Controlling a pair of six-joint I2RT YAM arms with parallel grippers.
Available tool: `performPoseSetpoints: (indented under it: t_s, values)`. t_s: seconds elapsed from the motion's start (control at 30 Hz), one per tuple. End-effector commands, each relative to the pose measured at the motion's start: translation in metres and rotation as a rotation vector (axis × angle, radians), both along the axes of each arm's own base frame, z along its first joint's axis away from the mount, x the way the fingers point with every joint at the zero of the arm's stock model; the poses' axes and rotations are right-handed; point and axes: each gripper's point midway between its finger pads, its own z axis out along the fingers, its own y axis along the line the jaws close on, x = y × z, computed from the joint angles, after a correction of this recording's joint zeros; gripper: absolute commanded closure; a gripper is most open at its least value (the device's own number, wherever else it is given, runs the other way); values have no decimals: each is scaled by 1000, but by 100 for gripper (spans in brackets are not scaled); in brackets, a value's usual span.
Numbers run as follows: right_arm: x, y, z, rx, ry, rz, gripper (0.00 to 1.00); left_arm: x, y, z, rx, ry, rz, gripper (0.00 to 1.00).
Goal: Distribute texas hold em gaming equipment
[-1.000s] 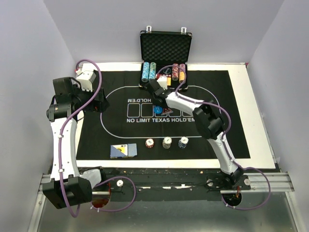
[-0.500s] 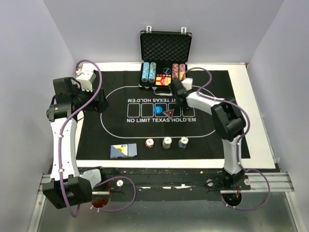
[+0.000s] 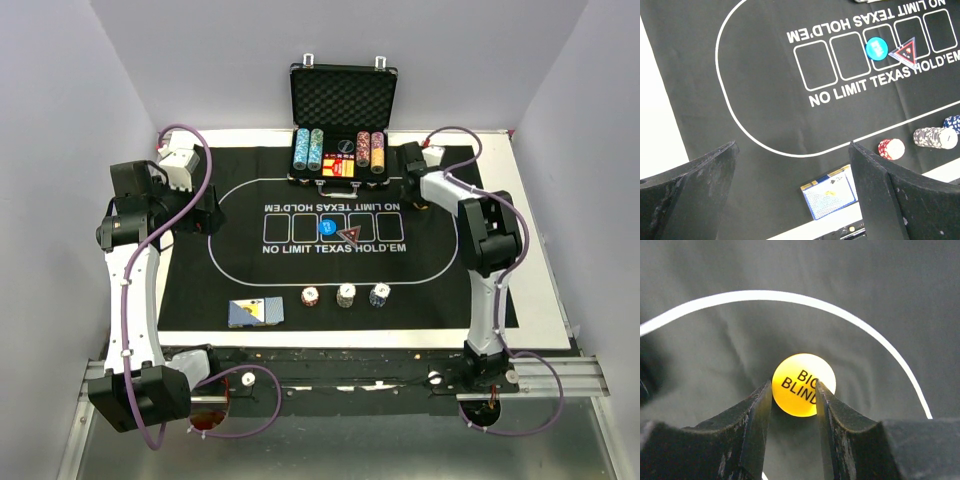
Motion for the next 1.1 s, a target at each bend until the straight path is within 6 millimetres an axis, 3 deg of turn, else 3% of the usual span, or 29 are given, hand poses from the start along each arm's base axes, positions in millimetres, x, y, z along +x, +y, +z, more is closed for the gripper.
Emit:
performPoseSetpoints:
  t_s: [0.0,0.2,0.3,0.37,0.4,0.43,0.47,0.53,0.67,0.8,0.97,1.07]
  values:
    - [29,3,-5,35,-13,14,53,-3,3,5,19,-2,4,1]
    - [61,8,16,21,-65,26,52,-5,4,7,33,-10,4,1]
    - [67,8,41,15,-101,22,43,-7,4,7,38,-11,4,1]
    - [64,11,70,40,-153,20,39,-8,4,8,39,-16,2,1]
    - [60,18,74,58,-168,43,38,-7,4,9,37,-17,2,1]
    - [56,28,97,88,-215,74,37,-8,4,10,38,-19,3,1]
    - [48,38,106,96,-237,98,36,-8,3,10,38,-17,1,1]
    - [27,78,125,118,-279,206,34,-9,4,12,42,-24,1,1]
    - [-27,159,117,132,-260,418,34,-10,4,11,47,-25,-1,1]
    - [-71,231,82,159,-183,628,24,-11,4,9,45,-20,-2,1]
    - [-90,266,44,128,-97,720,17,-10,4,8,44,-15,-1,1]
    - [-89,276,36,119,-84,744,15,-10,5,9,46,-16,2,1]
